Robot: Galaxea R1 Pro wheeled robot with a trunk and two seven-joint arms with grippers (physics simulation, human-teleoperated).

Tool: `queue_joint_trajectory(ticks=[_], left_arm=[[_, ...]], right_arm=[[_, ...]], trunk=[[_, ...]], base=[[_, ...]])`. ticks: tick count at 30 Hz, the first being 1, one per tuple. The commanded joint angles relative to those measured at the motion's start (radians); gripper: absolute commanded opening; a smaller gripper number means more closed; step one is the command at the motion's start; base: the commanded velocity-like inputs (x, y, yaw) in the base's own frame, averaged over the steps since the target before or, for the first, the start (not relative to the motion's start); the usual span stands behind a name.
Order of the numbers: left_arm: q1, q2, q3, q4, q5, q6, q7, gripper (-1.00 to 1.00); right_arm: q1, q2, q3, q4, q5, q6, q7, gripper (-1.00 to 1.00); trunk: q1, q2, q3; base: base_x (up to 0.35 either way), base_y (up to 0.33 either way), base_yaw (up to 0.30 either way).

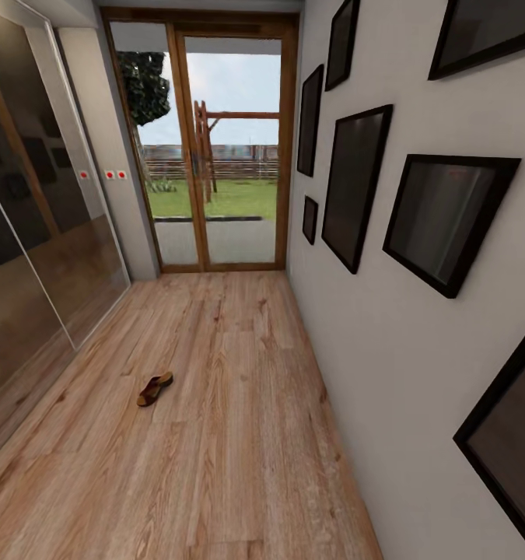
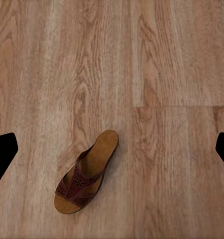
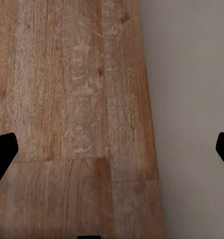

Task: Pick up the two gym shoes and the two sandals from the corridor floor and place them onto the hallstand (shoe rack) in the corridor, making sure they are on the rack and not on the floor. Arrange them so the two gym shoes are next to each other and the two sandals are next to each other.

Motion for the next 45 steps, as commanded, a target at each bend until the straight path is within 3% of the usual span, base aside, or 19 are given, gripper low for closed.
queue_joint_trajectory(ticks=[1, 45], left_arm=[[-0.001, 0.0, 0.003, 0.001, 0.002, -0.003, -0.001, 1.0], [-0.001, 0.0, 0.003, 0.001, 0.002, -0.003, -0.001, 1.0]], right_arm=[[-0.001, 0.0, 0.0, 0.001, 0.0, -0.003, 0.0, 1.0], [-0.001, 0.001, 0.001, 0.001, 0.0, -0.003, 0.0, 1.0]], trunk=[[0.0, 0.0, -0.001], [0.0, 0.0, -0.001]], base=[[0.011, 0.0, 0.0], [0.106, -0.036, 0.0]])
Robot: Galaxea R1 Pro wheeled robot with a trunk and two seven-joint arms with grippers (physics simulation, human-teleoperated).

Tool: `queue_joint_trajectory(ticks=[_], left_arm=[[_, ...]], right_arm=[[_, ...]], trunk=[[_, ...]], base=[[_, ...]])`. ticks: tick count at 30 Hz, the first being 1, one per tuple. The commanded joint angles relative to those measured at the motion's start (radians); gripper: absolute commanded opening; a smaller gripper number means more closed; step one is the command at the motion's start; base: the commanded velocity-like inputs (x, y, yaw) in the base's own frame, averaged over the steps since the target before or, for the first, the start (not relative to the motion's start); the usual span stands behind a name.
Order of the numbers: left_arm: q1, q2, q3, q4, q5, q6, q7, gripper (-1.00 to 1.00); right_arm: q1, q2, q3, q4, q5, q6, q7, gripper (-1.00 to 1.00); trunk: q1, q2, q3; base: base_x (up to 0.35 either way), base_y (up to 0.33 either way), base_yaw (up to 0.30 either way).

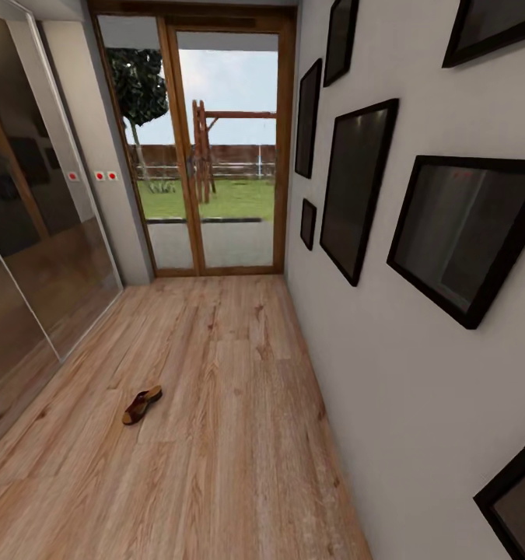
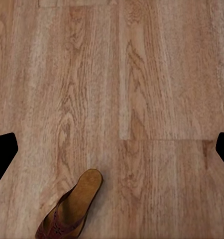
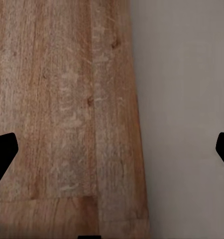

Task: Pick up the two gym shoes and the two sandals from the corridor floor and place them onto the hallstand (shoe rack) in the corridor, making sure they are on the rack and not on the floor. Arrange them so the two gym shoes are next to each other and the two sandals are next to each other.

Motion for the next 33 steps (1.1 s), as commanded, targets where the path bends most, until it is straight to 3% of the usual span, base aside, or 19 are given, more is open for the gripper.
queue_joint_trajectory(ticks=[1, 13, 33], left_arm=[[-0.001, 0.0, 0.003, 0.001, 0.002, -0.003, -0.001, 1.0], [-0.001, 0.0, 0.004, 0.001, 0.005, -0.004, -0.001, 1.0], [-0.001, 0.0, 0.004, 0.001, 0.004, -0.004, -0.001, 1.0]], right_arm=[[-0.001, 0.0, 0.0, 0.001, 0.0, -0.003, 0.0, 1.0], [-0.001, 0.0, 0.001, 0.0, 0.0, -0.003, 0.0, 1.0], [0.0, 0.0, 0.001, 0.0, 0.0, -0.004, 0.0, 1.0]], trunk=[[0.0, 0.0, -0.001], [0.0, 0.0, -0.001], [0.0, 0.0, -0.001]], base=[[0.025, -0.008, 0.0], [0.153, -0.076, 0.0], [0.015, -0.007, 0.011]])
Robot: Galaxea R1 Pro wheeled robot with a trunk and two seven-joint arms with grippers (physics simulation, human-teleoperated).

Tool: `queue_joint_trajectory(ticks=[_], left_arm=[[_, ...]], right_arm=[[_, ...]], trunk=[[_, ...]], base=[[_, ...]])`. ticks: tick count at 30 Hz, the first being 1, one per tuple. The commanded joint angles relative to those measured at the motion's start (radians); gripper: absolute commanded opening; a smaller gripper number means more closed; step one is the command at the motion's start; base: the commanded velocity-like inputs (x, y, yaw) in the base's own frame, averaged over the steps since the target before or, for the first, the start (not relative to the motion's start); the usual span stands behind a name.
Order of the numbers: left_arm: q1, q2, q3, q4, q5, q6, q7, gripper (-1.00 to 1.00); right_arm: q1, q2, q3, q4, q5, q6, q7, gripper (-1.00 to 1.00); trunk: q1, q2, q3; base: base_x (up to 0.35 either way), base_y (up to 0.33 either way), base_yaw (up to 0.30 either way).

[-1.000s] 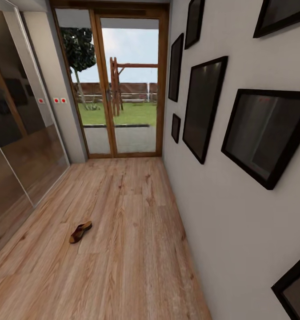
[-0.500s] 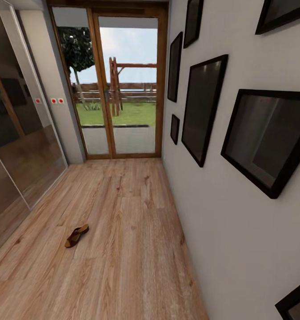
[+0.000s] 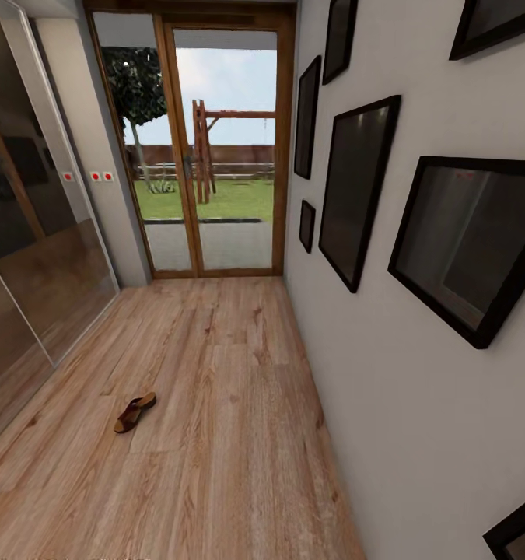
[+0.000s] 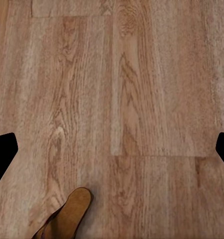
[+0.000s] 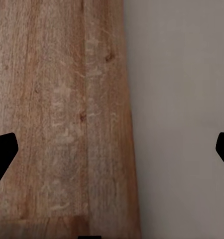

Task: Pick up the two gym shoes and the two sandals from the corridor floor and place them onto the hallstand (shoe rack) in the corridor, making sure they are on the rack and not on the floor. Arrange them so the two gym shoes are next to each other and the two sandals are next to each other.

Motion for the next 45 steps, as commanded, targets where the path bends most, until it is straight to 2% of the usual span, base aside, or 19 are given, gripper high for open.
queue_joint_trajectory(ticks=[1, 13, 30, 35, 42, 45], left_arm=[[-0.001, 0.0, 0.002, 0.001, 0.002, -0.003, -0.001, 1.0], [-0.001, 0.0, 0.003, 0.001, 0.002, -0.003, -0.001, 1.0], [-0.008, -0.002, 0.004, -0.01, 0.002, -0.002, 0.005, 1.0], [-0.026, -0.004, 0.006, -0.014, 0.003, 0.001, 0.008, 1.0], [-0.086, -0.007, 0.006, -0.014, 0.001, 0.011, 0.009, 1.0], [-0.105, -0.008, 0.006, -0.013, 0.001, 0.013, 0.009, 1.0]], right_arm=[[0.0, 0.0, 0.0, 0.0, 0.0, -0.003, 0.0, 1.0], [0.0, 0.002, 0.0, 0.0, 0.0, -0.003, 0.0, 1.0], [0.0, 0.004, 0.004, -0.007, 0.004, -0.003, 0.006, 1.0], [-0.008, 0.005, 0.004, -0.061, 0.006, -0.001, 0.006, 1.0], [-0.04, 0.006, 0.005, -0.195, 0.006, 0.007, 0.009, 1.0], [-0.051, 0.006, 0.005, -0.224, 0.006, 0.009, 0.009, 1.0]], trunk=[[0.0, 0.0, -0.001], [0.0, 0.0, -0.001], [0.0, 0.0, -0.001], [0.0, 0.0, -0.001], [0.0, 0.0, -0.001], [0.0, 0.0, -0.001]], base=[[0.0, 0.0, 0.133], [0.0, 0.0, 0.18], [0.0, 0.0, 0.021], [0.0, 0.0, 0.001], [0.0, 0.0, 0.0], [0.0, 0.0, 0.0]])
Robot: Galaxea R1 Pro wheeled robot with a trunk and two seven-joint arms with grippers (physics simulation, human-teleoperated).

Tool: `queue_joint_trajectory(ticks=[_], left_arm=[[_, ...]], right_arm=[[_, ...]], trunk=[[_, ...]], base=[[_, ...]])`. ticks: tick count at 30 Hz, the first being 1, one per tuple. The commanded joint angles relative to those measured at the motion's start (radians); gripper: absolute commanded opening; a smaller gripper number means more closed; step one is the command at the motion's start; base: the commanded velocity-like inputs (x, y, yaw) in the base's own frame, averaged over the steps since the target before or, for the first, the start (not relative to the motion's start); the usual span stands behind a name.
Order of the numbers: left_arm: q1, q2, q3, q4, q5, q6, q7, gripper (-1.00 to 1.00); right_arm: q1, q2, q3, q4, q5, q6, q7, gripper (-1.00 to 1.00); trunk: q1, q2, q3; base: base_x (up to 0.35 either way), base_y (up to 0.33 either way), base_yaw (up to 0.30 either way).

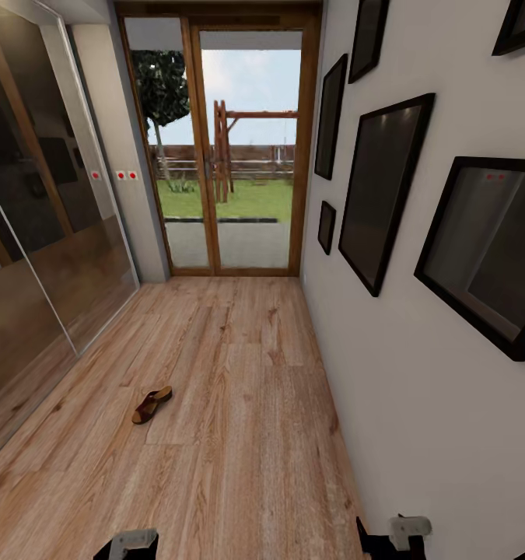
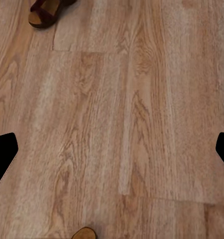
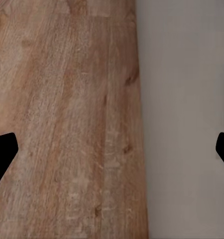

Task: Pick up the two gym shoes and the two sandals from the corridor floor and place them onto the hallstand (shoe rack) in the corridor, making sure they are on the rack and not on the floor. Arrange them so the two gym shoes are next to each other and the two sandals are next to each other.

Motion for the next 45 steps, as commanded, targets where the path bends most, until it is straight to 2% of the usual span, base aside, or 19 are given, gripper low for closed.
queue_joint_trajectory(ticks=[1, 12, 26, 45], left_arm=[[-0.009, -0.001, 0.002, 0.002, 0.002, -0.002, -0.001, 1.0], [-0.043, -0.004, -0.003, 0.002, 0.002, -0.01, 0.001, 1.0], [-0.044, -0.005, -0.006, 0.001, 0.002, -0.013, -0.001, 1.0], [-0.045, -0.004, -0.006, 0.001, 0.002, -0.014, -0.001, 1.0]], right_arm=[[-0.006, 0.0, 0.0, -0.011, 0.0, -0.002, 0.001, 1.0], [-0.057, 0.001, 0.001, -0.045, -0.001, 0.03, 0.003, 1.0], [-0.063, 0.001, 0.003, -0.01, 0.0, 0.034, 0.004, 1.0], [-0.064, 0.001, 0.005, -0.003, 0.001, 0.033, 0.005, 1.0]], trunk=[[0.0, 0.0, -0.001], [0.0, 0.0, -0.001], [0.0, 0.0, -0.001], [0.0, 0.0, -0.001]], base=[[0.0, 0.0, 0.0], [0.0, 0.0, 0.0], [0.006, -0.002, 0.0], [0.083, -0.048, 0.0]])
